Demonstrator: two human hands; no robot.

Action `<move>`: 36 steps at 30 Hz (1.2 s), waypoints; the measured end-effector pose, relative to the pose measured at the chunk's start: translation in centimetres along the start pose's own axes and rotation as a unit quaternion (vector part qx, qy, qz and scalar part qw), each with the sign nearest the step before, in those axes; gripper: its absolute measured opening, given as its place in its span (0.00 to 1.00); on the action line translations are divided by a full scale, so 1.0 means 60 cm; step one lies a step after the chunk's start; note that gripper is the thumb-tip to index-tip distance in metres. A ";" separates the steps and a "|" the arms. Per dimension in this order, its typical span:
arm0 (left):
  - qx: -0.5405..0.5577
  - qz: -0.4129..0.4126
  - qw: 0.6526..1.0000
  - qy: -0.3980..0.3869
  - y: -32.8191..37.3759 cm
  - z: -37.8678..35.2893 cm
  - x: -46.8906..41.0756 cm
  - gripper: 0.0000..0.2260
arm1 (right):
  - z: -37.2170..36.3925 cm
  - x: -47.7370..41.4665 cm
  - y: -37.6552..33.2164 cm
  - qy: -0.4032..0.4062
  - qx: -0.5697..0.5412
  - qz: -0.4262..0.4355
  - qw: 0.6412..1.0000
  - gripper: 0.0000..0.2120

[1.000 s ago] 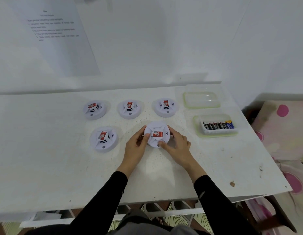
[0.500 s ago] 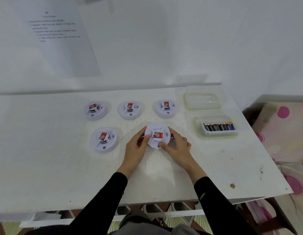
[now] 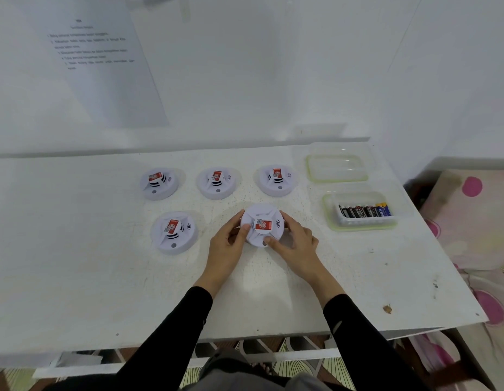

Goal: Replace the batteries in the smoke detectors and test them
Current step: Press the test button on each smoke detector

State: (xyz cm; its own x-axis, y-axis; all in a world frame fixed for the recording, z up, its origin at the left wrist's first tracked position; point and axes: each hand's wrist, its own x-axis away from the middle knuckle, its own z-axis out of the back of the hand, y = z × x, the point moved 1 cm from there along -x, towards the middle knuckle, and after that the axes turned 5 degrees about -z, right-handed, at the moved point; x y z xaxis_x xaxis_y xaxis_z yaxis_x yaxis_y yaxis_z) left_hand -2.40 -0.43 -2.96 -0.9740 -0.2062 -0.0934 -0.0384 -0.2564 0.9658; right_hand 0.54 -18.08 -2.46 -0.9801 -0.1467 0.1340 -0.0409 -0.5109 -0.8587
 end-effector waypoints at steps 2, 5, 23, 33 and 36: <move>0.000 -0.001 1.000 0.000 0.001 0.000 0.000 0.18 | 0.000 0.000 0.001 0.000 0.002 0.001 1.000 0.34; 0.000 -0.002 1.000 0.002 0.003 -0.001 0.000 0.18 | -0.001 -0.001 0.003 -0.001 0.005 0.001 1.000 0.34; -0.003 -0.002 1.000 -0.001 0.004 -0.001 0.001 0.18 | 0.001 -0.001 0.002 0.002 0.006 0.003 1.000 0.32; -0.007 -0.003 1.000 0.003 0.005 -0.002 0.002 0.18 | 0.002 0.000 -0.001 -0.005 0.010 0.001 1.000 0.33; -0.009 -0.002 1.000 0.003 0.005 -0.002 0.002 0.18 | 0.002 0.000 0.000 -0.004 0.007 0.003 1.000 0.33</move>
State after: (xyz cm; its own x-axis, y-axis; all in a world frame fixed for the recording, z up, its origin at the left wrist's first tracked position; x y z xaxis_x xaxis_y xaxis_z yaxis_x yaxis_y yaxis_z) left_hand -2.51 -0.67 -2.69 -0.9723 -0.2117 -0.0991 -0.0383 -0.2738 0.9610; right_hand 0.56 -18.18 -2.41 -0.9788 -0.1561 0.1326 -0.0324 -0.5210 -0.8530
